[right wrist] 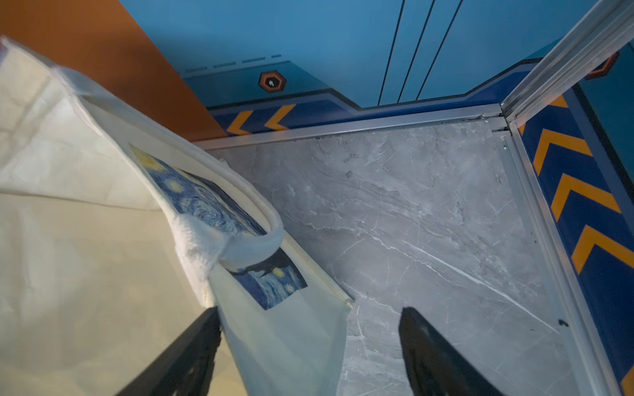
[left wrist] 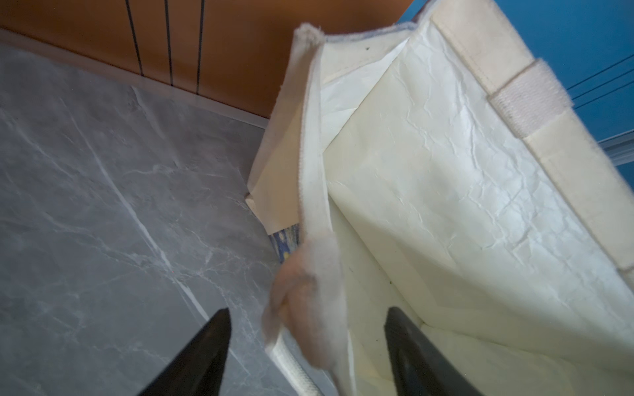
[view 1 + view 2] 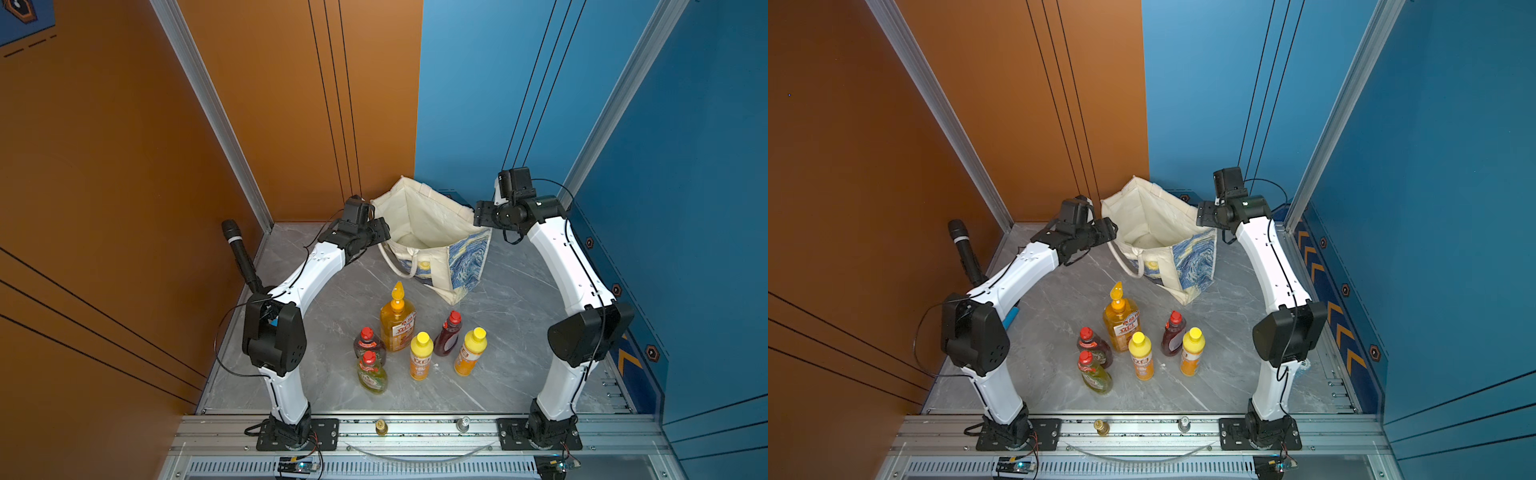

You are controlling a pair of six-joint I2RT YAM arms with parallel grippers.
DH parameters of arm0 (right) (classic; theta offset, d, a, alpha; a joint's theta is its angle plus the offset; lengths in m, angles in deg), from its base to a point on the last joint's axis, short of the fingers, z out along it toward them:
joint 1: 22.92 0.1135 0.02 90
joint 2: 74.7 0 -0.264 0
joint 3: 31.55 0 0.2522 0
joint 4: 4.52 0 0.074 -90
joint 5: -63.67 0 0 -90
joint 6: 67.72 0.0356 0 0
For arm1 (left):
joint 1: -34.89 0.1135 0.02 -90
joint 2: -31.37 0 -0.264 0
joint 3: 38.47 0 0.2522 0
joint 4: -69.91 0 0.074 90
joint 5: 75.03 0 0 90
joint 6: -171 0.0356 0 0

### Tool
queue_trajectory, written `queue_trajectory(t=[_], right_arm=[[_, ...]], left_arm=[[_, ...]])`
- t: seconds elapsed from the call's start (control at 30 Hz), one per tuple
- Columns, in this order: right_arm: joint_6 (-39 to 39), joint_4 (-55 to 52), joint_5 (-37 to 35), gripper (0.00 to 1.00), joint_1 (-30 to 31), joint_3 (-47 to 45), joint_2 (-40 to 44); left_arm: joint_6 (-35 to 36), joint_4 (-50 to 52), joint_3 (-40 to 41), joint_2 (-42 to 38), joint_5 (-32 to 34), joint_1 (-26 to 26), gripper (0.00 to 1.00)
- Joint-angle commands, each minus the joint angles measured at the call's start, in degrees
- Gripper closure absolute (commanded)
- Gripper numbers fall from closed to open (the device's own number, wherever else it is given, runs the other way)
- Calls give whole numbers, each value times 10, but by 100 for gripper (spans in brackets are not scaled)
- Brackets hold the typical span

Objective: Pack dish soap into the shopping bag
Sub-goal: Move the shopping bag to the center of the board.

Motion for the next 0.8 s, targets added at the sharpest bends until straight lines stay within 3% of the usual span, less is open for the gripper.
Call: queue_trajectory(t=[0.0, 0.1, 0.2, 0.3, 0.5, 0.73, 0.77], right_arm=[[-17, -49, 17, 28, 8, 15, -14], [-22, -53, -1, 43, 10, -4, -1], [-26, -53, -26, 57, 7, -35, 28], [-30, -47, -52, 69, 0, -74, 73], [-22, -20, -67, 72, -42, -177, 177], [-22, -2, -51, 58, -76, -306, 269], [-21, 0, -48, 55, -76, -318, 280]], left_arm=[[4, 15, -17, 5, -37, -13, 57], [6, 15, -16, 3, -50, -25, 82], [3, 14, -13, -8, -62, -40, 100], [-1, 6, -2, -27, -58, -60, 100], [-27, -33, 49, -72, -46, -105, 100], [-61, -106, 122, -121, -8, -155, 100], [-65, -116, 129, -122, -4, -159, 96]])
